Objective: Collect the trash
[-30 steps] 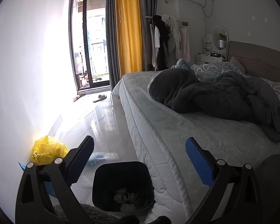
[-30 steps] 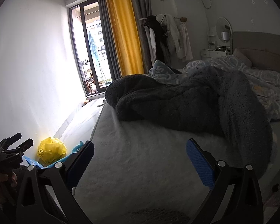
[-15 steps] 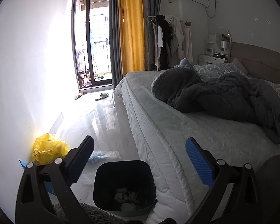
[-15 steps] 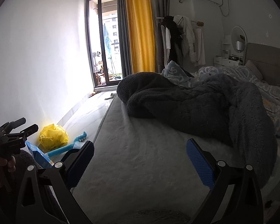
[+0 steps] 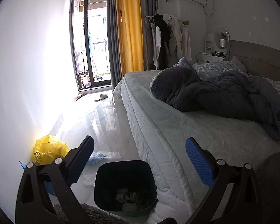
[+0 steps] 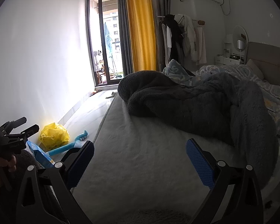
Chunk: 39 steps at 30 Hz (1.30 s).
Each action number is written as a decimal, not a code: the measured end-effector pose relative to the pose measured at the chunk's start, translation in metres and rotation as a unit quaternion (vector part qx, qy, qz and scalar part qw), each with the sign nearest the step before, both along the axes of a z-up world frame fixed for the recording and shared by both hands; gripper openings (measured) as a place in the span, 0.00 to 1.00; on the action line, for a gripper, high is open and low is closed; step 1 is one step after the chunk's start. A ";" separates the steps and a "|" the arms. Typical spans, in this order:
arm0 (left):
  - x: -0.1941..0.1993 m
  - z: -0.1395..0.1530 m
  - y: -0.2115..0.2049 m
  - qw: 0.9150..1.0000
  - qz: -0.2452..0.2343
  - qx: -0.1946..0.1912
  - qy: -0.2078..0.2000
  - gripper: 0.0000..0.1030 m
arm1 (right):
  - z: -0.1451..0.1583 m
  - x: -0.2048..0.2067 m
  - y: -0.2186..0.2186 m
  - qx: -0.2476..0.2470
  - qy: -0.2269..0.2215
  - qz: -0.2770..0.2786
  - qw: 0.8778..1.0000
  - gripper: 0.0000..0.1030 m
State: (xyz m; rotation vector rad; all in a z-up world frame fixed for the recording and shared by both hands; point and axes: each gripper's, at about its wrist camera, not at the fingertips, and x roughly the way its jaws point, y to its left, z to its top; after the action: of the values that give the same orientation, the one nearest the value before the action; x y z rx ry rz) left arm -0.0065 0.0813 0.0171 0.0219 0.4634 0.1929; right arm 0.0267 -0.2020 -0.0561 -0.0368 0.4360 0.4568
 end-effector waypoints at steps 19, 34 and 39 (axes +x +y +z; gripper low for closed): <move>0.000 0.001 0.000 1.000 0.000 -0.001 -0.001 0.97 | -0.002 0.002 -0.002 0.003 0.002 0.000 1.000 0.97; 0.000 0.001 0.000 1.000 0.000 0.000 0.000 0.97 | -0.002 0.001 -0.001 0.002 0.002 0.000 1.000 0.97; 0.000 0.001 0.000 1.000 0.001 -0.001 0.000 0.97 | -0.004 0.000 -0.001 0.003 0.003 -0.001 1.000 0.97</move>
State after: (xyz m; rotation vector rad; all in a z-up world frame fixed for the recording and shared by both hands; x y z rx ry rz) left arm -0.0063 0.0818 0.0181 0.0206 0.4643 0.1938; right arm 0.0271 -0.2035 -0.0597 -0.0293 0.4396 0.4569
